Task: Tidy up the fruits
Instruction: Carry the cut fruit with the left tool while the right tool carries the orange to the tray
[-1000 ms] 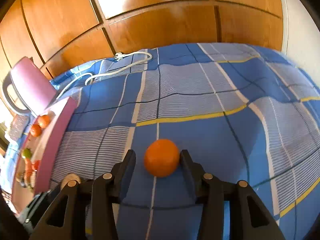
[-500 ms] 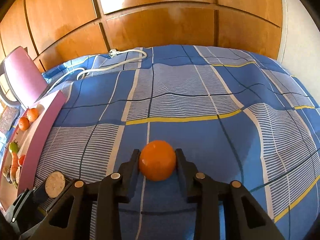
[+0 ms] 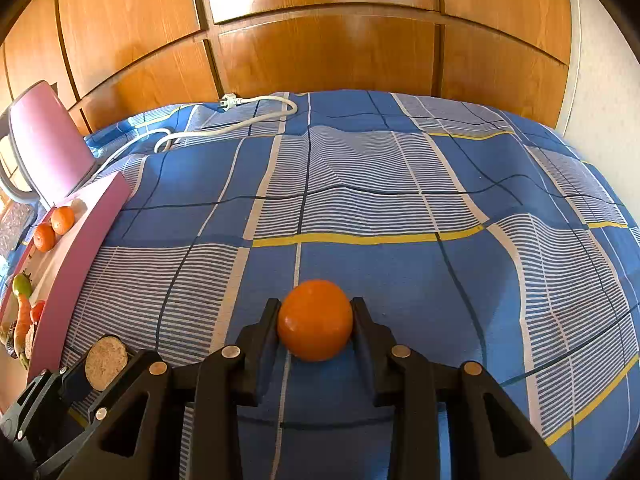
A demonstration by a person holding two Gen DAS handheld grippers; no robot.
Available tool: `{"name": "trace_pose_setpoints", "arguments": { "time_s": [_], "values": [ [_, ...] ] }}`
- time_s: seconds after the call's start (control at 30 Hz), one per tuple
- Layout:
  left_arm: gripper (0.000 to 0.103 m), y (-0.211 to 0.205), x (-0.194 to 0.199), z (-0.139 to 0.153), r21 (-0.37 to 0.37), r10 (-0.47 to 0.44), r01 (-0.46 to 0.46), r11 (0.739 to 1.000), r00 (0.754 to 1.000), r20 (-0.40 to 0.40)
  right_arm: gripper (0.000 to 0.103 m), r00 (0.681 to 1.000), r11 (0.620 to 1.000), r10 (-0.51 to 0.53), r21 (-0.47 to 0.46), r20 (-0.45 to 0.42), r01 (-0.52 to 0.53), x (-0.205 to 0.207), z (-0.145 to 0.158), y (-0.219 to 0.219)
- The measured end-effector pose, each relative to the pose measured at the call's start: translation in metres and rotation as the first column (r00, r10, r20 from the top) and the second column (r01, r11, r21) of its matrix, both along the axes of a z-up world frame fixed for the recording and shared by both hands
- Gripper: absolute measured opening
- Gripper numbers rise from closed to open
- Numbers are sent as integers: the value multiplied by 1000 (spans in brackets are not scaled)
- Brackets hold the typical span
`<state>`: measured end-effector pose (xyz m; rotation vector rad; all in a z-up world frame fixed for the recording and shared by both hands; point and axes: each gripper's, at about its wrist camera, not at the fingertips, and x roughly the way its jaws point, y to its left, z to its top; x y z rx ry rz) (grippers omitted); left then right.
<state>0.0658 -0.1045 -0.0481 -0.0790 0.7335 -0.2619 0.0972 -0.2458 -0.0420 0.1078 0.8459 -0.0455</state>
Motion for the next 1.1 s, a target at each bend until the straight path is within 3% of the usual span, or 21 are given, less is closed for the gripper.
{"name": "trace_pose_setpoints", "arguments": {
  "time_s": [0.3, 0.6, 0.73, 0.9, 1.1],
  "values": [
    [37, 3, -8, 3, 7, -4, 4, 1000, 1000, 8, 35, 1000, 1000, 0, 5, 3, 0, 0, 1, -1],
    [37, 4, -29, 17, 40, -24, 21, 999, 997, 74, 34, 999, 998, 44, 35, 18, -44, -7, 4, 3],
    [37, 11, -35, 23, 29, -8, 5, 1000, 997, 77, 33, 993, 994, 102, 34, 60, -104, -17, 12, 14],
    [37, 19, -45, 32, 12, 5, -6, 1000, 996, 92, 33, 992, 992, 101, 66, 78, -106, -25, 17, 15],
    [37, 28, -52, 43, -3, 35, -35, 999, 992, 118, 33, 989, 992, 117, 32, 85, -120, -36, 20, 24]
  ]
}}
